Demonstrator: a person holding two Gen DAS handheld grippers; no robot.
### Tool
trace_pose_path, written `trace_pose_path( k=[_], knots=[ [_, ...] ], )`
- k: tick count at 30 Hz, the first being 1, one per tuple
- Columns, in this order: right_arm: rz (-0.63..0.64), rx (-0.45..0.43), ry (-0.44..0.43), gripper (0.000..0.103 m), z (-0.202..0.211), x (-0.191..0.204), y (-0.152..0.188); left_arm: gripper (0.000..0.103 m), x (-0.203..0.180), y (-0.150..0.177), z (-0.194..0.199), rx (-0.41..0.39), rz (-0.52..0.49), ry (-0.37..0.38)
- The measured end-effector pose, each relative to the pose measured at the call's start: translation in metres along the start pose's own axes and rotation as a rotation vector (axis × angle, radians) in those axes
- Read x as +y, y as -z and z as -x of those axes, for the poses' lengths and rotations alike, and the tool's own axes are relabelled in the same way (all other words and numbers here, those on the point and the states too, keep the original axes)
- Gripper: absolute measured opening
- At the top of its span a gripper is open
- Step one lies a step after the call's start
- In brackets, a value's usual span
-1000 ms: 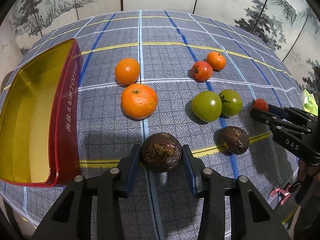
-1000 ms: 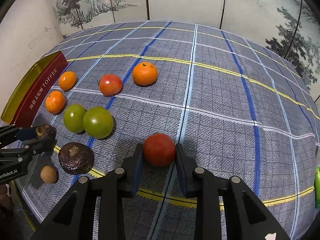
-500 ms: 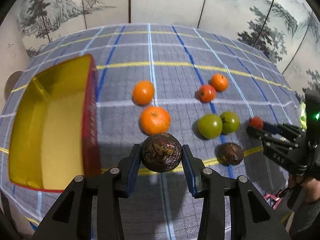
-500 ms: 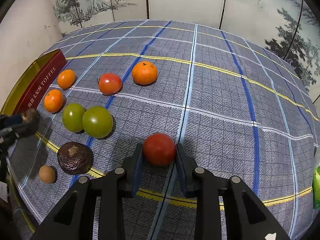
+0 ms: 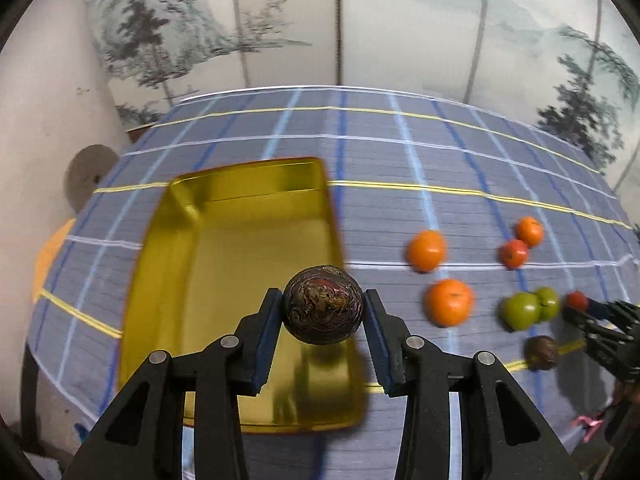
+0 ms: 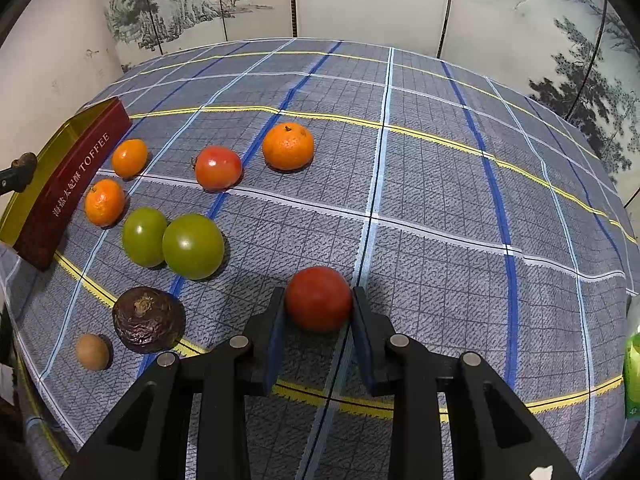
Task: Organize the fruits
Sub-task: 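Carry the brown fruit over the tin with the left tool and release it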
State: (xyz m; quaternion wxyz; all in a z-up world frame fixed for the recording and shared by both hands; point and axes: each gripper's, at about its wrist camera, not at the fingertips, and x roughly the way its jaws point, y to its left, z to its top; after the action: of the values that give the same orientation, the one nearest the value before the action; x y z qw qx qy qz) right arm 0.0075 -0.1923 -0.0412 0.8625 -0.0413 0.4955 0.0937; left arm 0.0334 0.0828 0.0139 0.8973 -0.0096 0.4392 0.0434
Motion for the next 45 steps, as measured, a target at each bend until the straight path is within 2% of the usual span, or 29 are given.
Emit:
trace_pose_path(
  k=[7, 13, 29, 45],
  knots=[
    [-0.002, 0.003, 0.005, 0.028, -0.001, 0.001, -0.002, 0.042, 0.035, 0.008, -0.020, 0.042, 0.030, -0.081],
    [-0.005, 0.006, 0.008, 0.028, -0.001, 0.001, -0.002, 0.042, 0.051, 0.017, -0.036, 0.085, 0.045, -0.116],
    [-0.014, 0.009, 0.014, 0.028, -0.001, 0.001, -0.002, 0.042, 0.068, 0.030, -0.059, 0.152, 0.064, -0.130],
    [-0.034, 0.012, 0.013, 0.027, -0.001, 0.000, -0.004, 0.044, 0.072, 0.030, -0.061, 0.148, 0.067, -0.129]
  ],
)
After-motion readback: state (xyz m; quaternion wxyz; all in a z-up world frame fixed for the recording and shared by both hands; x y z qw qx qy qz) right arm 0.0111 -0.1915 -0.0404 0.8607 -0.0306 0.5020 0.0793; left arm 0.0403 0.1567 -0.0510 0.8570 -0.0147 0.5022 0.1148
